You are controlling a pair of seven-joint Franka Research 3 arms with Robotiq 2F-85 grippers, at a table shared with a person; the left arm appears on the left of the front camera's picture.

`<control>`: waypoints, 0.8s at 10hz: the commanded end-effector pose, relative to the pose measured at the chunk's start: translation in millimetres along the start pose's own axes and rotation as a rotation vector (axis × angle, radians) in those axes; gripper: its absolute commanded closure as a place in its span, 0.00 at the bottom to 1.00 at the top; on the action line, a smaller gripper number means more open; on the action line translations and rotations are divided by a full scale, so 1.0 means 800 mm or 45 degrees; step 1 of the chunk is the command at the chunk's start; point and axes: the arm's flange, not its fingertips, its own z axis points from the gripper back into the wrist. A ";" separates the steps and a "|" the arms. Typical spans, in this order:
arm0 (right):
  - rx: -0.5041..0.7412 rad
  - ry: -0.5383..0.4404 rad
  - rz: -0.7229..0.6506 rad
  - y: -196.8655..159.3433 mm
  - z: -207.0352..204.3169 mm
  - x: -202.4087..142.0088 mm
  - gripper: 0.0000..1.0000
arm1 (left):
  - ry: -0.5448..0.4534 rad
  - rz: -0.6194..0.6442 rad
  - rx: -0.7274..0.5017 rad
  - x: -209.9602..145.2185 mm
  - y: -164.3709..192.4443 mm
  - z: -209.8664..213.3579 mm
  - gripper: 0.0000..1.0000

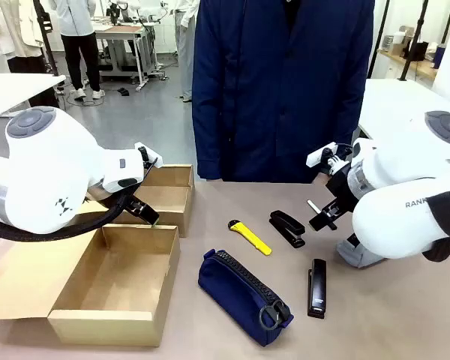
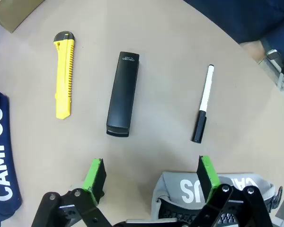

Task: Place items inside the box.
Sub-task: Pick up a Pencil pouch or Stapler and place it inside the Mailer Box closest to the robot.

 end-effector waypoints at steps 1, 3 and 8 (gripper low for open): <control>0.000 0.000 0.000 0.000 0.000 0.000 0.00 | 0.000 0.000 0.000 0.000 0.000 0.000 0.00; 0.000 0.000 0.000 0.000 0.000 0.000 0.00 | 0.000 0.000 0.000 0.000 0.000 0.000 0.00; 0.000 0.000 0.000 0.000 0.000 0.000 0.00 | 0.000 0.000 0.000 0.000 0.000 0.000 0.00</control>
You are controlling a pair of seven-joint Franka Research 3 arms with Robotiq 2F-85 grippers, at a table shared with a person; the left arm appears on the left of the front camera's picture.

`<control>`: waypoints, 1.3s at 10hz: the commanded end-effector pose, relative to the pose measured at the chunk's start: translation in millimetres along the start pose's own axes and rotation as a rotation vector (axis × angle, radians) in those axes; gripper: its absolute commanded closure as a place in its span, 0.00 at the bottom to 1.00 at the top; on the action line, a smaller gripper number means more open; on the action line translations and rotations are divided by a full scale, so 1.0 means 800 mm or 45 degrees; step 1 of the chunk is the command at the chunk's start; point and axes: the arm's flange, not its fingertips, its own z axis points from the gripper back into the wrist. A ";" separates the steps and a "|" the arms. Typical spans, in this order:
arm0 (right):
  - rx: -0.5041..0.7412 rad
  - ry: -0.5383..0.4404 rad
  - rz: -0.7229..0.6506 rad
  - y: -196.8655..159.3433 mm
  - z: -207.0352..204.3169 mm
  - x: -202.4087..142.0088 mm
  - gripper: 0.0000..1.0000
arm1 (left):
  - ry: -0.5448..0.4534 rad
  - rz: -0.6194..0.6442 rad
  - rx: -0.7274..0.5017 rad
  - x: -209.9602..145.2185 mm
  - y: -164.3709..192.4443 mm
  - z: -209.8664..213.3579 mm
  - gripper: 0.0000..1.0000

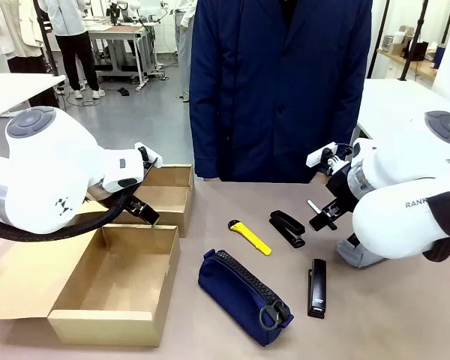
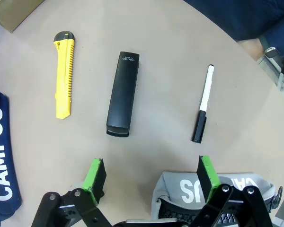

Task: Place items inside the box.
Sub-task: Pick up a Pencil pouch or Stapler and place it inside the Mailer Box closest to the robot.

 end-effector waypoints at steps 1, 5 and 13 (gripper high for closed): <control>0.000 -0.001 -0.001 0.000 0.000 0.000 0.00 | 0.000 0.000 0.000 0.000 0.000 0.000 0.00; 0.000 -0.001 -0.001 0.000 0.000 0.000 0.00 | 0.000 0.000 0.000 0.000 0.000 0.000 0.00; 0.642 -0.341 -0.595 -0.060 0.269 -0.079 0.00 | -0.326 0.303 -0.622 -0.063 0.067 0.251 0.00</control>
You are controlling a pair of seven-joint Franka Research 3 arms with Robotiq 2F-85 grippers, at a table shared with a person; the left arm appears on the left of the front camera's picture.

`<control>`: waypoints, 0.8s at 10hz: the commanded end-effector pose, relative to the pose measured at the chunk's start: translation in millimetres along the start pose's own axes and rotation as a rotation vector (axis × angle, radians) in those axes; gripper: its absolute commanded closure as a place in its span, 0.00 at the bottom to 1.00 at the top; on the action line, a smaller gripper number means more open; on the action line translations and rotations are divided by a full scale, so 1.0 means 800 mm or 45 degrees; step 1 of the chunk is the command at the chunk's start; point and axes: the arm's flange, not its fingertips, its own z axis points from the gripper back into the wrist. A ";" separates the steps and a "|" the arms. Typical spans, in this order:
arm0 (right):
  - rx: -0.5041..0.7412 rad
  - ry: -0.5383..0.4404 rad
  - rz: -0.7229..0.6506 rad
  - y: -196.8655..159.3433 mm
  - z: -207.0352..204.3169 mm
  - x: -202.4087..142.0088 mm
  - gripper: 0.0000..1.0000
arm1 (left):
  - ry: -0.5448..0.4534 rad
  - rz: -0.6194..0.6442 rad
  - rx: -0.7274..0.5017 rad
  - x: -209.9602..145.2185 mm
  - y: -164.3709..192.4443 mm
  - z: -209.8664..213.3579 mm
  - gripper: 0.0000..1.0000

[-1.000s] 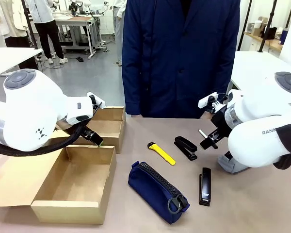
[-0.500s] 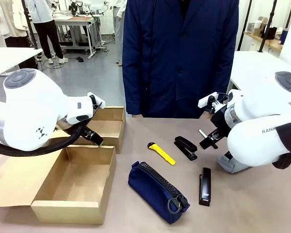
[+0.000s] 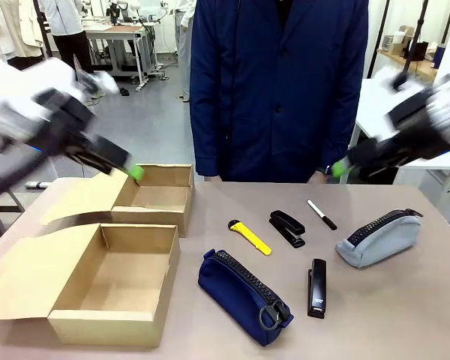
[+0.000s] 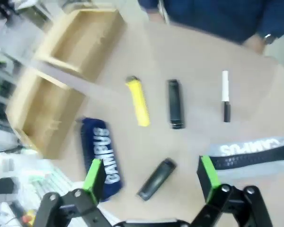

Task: Place items inside the box.
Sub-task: Pick up a Pencil pouch or Stapler and place it inside the Mailer Box closest to the robot.

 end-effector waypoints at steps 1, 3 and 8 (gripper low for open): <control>0.336 -0.213 -0.214 -0.064 0.101 -0.090 0.00 | -0.174 0.105 -0.244 -0.072 0.061 0.077 0.00; 0.466 -0.512 -0.507 -0.162 0.191 -0.176 0.00 | -0.484 0.490 -0.465 -0.149 0.176 0.147 0.00; 0.511 -0.593 -0.784 -0.330 0.167 -0.303 0.00 | -1.172 1.058 -0.610 -0.306 0.245 0.146 0.00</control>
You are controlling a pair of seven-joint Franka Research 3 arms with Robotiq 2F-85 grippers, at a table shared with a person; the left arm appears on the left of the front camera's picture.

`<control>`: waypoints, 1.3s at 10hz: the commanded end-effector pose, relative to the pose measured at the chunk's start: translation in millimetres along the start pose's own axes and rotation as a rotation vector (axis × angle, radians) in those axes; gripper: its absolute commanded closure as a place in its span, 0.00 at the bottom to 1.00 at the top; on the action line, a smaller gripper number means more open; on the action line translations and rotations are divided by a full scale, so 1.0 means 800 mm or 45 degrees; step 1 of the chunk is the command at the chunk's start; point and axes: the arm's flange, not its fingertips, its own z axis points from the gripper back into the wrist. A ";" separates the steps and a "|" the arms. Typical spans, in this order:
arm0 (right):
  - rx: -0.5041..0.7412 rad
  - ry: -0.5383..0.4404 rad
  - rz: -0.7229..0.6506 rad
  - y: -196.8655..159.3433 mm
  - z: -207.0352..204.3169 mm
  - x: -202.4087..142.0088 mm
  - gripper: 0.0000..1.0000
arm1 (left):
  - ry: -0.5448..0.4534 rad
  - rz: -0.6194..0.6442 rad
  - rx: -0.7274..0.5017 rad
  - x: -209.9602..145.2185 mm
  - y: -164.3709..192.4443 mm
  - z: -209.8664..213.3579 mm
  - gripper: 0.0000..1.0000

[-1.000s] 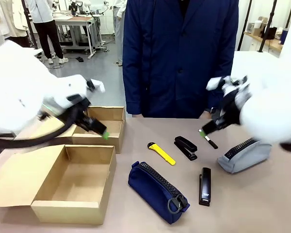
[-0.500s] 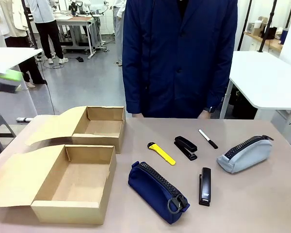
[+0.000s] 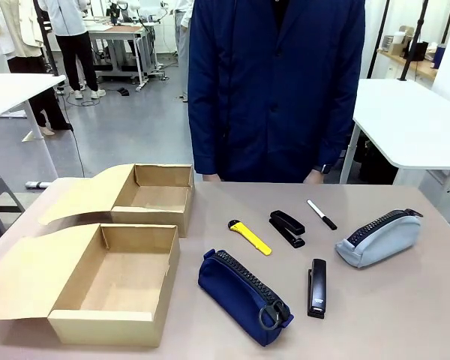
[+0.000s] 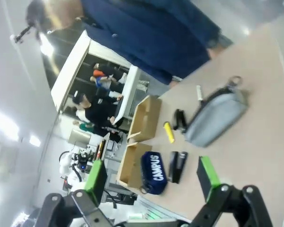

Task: Place items inside the box.
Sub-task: Pick up a Pencil pouch or Stapler and place it inside the Mailer Box closest to the robot.

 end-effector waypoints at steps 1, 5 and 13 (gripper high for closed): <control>-0.062 -0.020 -0.071 -0.047 -0.063 -0.040 0.00 | -0.131 0.040 -0.024 -0.108 0.025 -0.041 0.00; 0.000 0.000 0.000 0.000 0.000 0.000 0.00 | 0.000 0.000 0.000 0.000 0.000 0.000 0.00; -0.040 0.275 0.275 0.060 -0.096 -0.011 0.00 | 0.000 0.000 0.000 0.000 0.000 0.000 0.00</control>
